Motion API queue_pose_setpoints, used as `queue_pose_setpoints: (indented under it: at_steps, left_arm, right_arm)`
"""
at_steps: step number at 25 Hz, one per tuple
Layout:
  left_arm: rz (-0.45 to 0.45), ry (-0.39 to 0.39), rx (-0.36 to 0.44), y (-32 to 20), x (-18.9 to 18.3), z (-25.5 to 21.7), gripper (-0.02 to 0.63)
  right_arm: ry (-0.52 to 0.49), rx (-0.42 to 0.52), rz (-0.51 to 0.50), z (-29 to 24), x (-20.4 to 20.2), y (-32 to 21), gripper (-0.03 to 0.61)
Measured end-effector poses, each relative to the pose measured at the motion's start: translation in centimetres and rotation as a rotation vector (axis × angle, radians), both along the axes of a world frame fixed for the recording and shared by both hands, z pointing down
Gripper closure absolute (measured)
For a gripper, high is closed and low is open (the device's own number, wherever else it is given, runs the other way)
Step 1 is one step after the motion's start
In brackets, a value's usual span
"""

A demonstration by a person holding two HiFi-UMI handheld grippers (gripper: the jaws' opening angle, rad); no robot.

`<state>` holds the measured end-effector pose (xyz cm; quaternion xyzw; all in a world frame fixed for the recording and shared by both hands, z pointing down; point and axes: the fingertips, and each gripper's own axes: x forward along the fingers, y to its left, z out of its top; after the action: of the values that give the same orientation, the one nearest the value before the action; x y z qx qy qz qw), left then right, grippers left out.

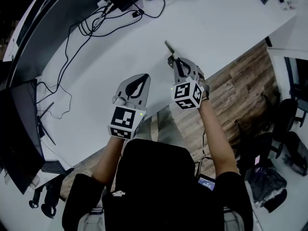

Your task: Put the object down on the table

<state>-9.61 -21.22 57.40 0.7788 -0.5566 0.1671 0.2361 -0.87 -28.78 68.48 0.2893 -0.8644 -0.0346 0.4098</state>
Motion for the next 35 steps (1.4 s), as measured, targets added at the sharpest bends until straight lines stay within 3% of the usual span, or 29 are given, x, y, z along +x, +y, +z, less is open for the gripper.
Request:
queue_pose_setpoints:
  at_steps: [12,26,35]
  left_arm:
    - [-0.06,-0.002,0.004,-0.4,-1.6,-0.3,0.6]
    - [-0.045,-0.006,0.005,-0.4,-2.0,-0.5,0.6]
    - [-0.029,-0.018,0.043,-0.9,-1.9,-2.0,0.6]
  right_arm:
    - [0.009,-0.049,0.005,1.1,0.1,0.9,0.532]
    - [-0.005,-0.155,0.021,2.2,0.2,1.9,0.471]
    - [-0.026,-0.143,0.04,0.0,0.6,2.2,0.46]
